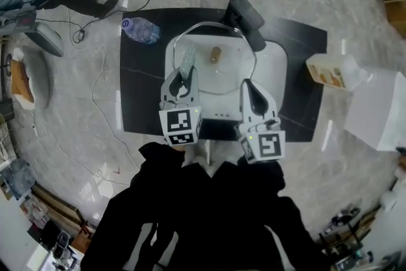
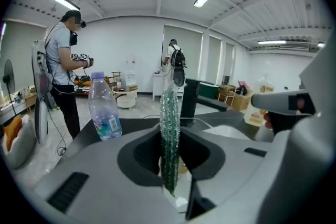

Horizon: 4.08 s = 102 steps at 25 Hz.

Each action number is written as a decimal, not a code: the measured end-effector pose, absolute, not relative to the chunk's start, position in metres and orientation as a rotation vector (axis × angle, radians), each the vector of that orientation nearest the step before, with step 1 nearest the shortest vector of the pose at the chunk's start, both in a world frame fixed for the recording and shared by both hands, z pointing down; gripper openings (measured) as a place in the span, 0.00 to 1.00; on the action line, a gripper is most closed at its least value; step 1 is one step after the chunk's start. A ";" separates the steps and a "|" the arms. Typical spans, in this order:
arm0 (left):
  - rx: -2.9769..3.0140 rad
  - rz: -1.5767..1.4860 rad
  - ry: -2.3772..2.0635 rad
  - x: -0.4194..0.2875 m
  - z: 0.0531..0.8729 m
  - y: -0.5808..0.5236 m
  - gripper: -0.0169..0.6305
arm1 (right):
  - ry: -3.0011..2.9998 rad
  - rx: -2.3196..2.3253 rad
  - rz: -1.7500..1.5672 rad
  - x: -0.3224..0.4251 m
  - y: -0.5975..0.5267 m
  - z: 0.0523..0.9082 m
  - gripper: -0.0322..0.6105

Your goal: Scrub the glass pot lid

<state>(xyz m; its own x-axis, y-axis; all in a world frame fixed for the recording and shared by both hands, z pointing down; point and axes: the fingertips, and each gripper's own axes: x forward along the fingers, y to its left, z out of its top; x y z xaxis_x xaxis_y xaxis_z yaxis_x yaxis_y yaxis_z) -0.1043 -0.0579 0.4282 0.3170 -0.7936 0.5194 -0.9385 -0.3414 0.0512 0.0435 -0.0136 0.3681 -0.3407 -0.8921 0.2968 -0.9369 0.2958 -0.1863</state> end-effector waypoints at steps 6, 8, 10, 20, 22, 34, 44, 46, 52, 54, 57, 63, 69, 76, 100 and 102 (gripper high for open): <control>2.121 0.690 -1.601 -0.115 0.470 -0.085 0.14 | -2.390 1.689 0.531 0.043 -0.012 0.396 0.05; 2.099 0.718 -1.614 -0.116 0.479 -0.090 0.14 | -2.387 1.694 0.560 0.043 -0.011 0.401 0.05; 2.079 0.737 -1.634 -0.118 0.486 -0.096 0.14 | -2.387 1.698 0.576 0.045 -0.011 0.406 0.05; 1.953 0.822 -1.672 -0.133 0.517 -0.109 0.14 | -2.367 1.689 0.618 0.047 -0.011 0.422 0.05; 1.951 0.832 -1.658 -0.128 0.522 -0.113 0.14 | -2.361 1.687 0.605 0.051 -0.010 0.425 0.05; 1.944 0.765 -1.498 -0.098 0.535 -0.125 0.14 | -2.329 1.692 0.656 0.060 -0.007 0.439 0.05; 1.936 0.732 -1.415 -0.075 0.539 -0.134 0.14 | -2.318 1.712 0.706 0.066 -0.007 0.442 0.05; 1.940 0.730 -1.402 -0.070 0.540 -0.136 0.14 | -2.315 1.717 0.709 0.068 -0.008 0.443 0.05; 1.950 0.746 -1.388 -0.062 0.543 -0.140 0.14 | -2.306 1.723 0.702 0.076 -0.010 0.445 0.05; 1.958 0.749 -1.385 -0.059 0.543 -0.141 0.14 | -2.302 1.724 0.708 0.079 -0.010 0.447 0.05; 1.978 0.770 -1.375 -0.052 0.544 -0.142 0.14 | -2.293 1.729 0.717 0.083 -0.010 0.450 0.05; 2.014 0.798 -1.329 -0.034 0.546 -0.139 0.14 | -2.290 1.737 0.709 0.089 -0.014 0.449 0.05; 2.022 0.805 -1.314 -0.023 0.549 -0.133 0.14 | -2.296 1.750 0.700 0.095 -0.012 0.448 0.05; 2.044 0.808 -1.256 -0.007 0.548 -0.130 0.14 | -2.276 1.771 0.735 0.100 -0.006 0.452 0.05; 2.121 0.805 -1.083 0.057 0.546 -0.102 0.14 | -2.265 1.770 0.745 0.108 0.003 0.452 0.05; 2.123 0.803 -1.069 0.062 0.546 -0.099 0.14 | -2.258 1.774 0.747 0.110 0.005 0.451 0.05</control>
<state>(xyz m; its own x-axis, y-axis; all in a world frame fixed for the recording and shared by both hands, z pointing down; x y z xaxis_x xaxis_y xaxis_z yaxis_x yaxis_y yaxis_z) 0.0620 -0.0987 0.5456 0.4871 -0.4617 0.7413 -0.8405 -0.4786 0.2542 0.1099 0.0047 0.4505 -0.2757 -0.8593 0.4309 -0.9467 0.1651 -0.2765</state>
